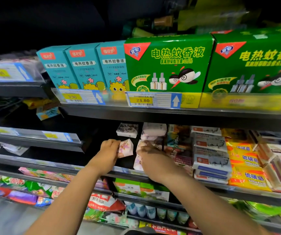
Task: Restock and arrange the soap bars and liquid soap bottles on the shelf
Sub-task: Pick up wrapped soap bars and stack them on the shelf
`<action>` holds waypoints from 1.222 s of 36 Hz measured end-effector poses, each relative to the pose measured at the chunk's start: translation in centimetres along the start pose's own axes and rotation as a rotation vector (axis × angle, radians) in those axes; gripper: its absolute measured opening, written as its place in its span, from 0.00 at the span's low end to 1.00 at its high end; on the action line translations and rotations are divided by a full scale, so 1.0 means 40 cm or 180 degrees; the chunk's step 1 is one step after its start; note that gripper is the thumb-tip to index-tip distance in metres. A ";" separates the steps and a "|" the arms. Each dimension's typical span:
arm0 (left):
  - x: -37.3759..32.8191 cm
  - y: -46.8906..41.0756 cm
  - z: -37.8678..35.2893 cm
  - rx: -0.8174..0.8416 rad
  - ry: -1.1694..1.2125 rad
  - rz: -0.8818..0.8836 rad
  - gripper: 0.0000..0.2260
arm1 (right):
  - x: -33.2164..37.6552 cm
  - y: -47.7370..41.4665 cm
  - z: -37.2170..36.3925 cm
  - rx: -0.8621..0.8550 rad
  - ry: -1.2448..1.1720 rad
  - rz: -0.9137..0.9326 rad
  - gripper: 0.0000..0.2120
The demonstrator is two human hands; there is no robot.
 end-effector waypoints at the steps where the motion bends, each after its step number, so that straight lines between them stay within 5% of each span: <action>1: 0.000 -0.011 0.001 0.0070 -0.0008 -0.0030 0.25 | 0.009 0.004 -0.007 -0.0012 0.0252 0.0029 0.16; 6: 0.003 -0.062 0.010 0.0189 0.0134 -0.0030 0.24 | -0.006 -0.011 0.014 -0.0425 0.0555 -0.0193 0.12; 16: 0.011 -0.042 0.019 -0.0830 -0.0042 0.0403 0.19 | -0.047 -0.045 0.003 0.0273 0.0835 -0.0494 0.17; 25: 0.018 -0.010 -0.041 -0.0446 0.0364 0.0620 0.27 | -0.048 -0.041 0.048 0.0485 0.0734 -0.0471 0.18; 29: -0.006 -0.019 -0.041 -0.0455 0.0455 0.0617 0.28 | -0.084 -0.079 0.132 -0.0128 0.0404 -0.0364 0.13; 37: -0.015 0.004 -0.037 -0.0281 0.0548 0.0632 0.29 | -0.193 -0.154 0.153 -0.0180 0.0055 -0.1049 0.40; 44: -0.020 0.021 -0.033 -0.0171 0.0524 0.0725 0.29 | -0.168 -0.143 0.165 -0.0448 0.0261 -0.1018 0.35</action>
Point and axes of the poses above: each hand's wrist, its own y-axis away from the middle knuckle, its own z-axis out of the back of the hand, x = y × z, the point moved 7 cm from there along -y, towards the middle knuckle, and after that the axes turned 7 degrees about -z, right-handed, at the moved point
